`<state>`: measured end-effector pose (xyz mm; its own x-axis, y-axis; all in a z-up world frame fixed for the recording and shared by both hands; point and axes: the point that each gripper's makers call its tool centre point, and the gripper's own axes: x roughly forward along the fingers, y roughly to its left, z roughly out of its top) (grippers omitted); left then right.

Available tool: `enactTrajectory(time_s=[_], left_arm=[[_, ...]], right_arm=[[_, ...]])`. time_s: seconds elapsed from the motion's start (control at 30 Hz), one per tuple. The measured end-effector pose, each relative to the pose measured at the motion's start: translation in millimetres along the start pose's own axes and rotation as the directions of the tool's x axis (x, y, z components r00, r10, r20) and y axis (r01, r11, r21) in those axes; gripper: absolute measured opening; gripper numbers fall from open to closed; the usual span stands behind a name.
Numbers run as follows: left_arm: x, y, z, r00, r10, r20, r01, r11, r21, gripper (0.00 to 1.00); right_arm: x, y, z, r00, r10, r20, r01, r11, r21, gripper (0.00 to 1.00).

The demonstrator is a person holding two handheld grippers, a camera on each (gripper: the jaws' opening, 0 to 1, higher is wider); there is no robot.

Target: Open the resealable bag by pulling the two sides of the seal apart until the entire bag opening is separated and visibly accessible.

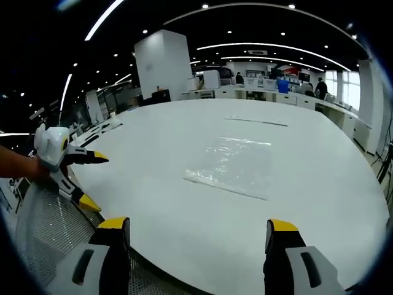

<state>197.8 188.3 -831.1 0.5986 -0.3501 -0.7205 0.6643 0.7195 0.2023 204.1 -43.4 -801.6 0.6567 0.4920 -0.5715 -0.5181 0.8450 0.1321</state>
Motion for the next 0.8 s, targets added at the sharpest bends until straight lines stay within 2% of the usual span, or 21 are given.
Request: enactTrajectory(time_s=[0.8], left_arm=[[0.1, 2.1, -0.7, 1.000, 0.012, -0.005, -0.012, 1.000, 0.007, 0.89]], right_arm=[[0.7, 0.4, 0.1, 1.000, 0.004, -0.003, -0.004, 1.000, -0.005, 0.91]])
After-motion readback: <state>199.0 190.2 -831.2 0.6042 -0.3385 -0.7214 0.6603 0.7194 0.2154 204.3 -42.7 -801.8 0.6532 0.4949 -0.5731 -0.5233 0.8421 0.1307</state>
